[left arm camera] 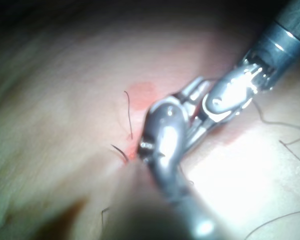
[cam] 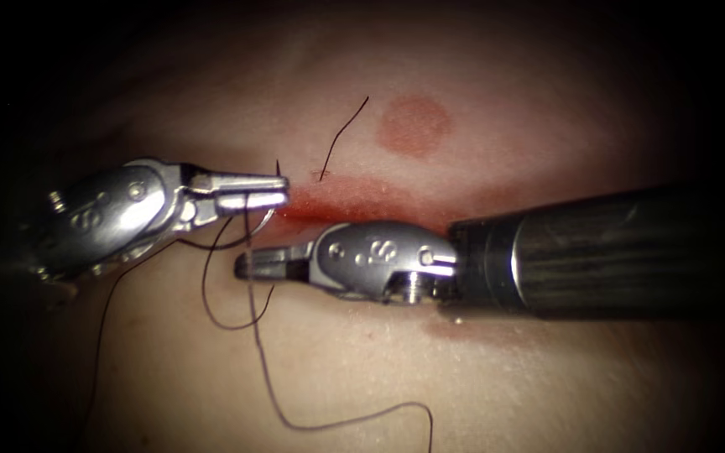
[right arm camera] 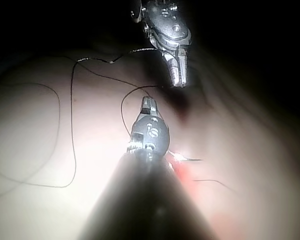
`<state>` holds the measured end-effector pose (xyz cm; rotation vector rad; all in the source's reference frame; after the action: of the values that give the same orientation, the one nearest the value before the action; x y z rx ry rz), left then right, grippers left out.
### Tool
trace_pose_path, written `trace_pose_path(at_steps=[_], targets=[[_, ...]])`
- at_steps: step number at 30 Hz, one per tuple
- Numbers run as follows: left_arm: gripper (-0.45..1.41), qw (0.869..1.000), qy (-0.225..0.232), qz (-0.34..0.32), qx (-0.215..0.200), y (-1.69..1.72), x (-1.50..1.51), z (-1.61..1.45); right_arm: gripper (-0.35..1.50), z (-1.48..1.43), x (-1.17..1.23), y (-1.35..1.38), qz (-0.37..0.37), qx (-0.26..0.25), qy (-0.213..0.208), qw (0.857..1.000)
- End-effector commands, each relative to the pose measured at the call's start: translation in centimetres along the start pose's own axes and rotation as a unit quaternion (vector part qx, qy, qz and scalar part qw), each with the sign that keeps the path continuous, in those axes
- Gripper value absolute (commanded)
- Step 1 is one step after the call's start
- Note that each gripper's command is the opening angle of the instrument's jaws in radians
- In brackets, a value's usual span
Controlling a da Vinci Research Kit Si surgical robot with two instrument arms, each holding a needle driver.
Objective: Wound Closure
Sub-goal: Double-wrap the suture around the right gripper.
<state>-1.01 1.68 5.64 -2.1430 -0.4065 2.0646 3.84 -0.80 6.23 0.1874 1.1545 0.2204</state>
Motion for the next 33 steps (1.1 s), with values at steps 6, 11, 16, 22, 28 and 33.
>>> trace_pose_path(at_steps=[6,11,16,22,28,33], targets=[[-0.35,0.999,0.043,-0.004,-0.023,0.02,0.14,0.1,-0.16,0.47,-0.08,-0.11,-0.011,0.024,0.001,1.0],[-0.35,0.996,0.088,-0.002,-0.034,-0.04,0.21,0.12,-0.16,0.61,-0.1,-0.17,-0.017,0.044,0.006,0.999],[-0.35,0.991,0.131,-0.008,-0.038,-0.13,0.18,0.12,-0.16,0.68,-0.14,-0.25,-0.03,0.072,0.013,0.997],[-0.35,0.988,0.147,-0.011,-0.05,-0.21,0.03,0.08,0.84,0.67,-0.14,-0.31,-0.012,0.09,0.035,0.995],[-0.35,0.988,0.145,-0.02,-0.056,-0.24,-0.13,0.07,1.31,0.68,-0.14,-0.33,-0.012,0.079,0.037,0.996],[-0.35,0.987,0.141,-0.026,-0.068,-0.27,-0.19,0.05,1.45,0.68,-0.13,-0.34,-0.013,0.08,0.037,0.996]])
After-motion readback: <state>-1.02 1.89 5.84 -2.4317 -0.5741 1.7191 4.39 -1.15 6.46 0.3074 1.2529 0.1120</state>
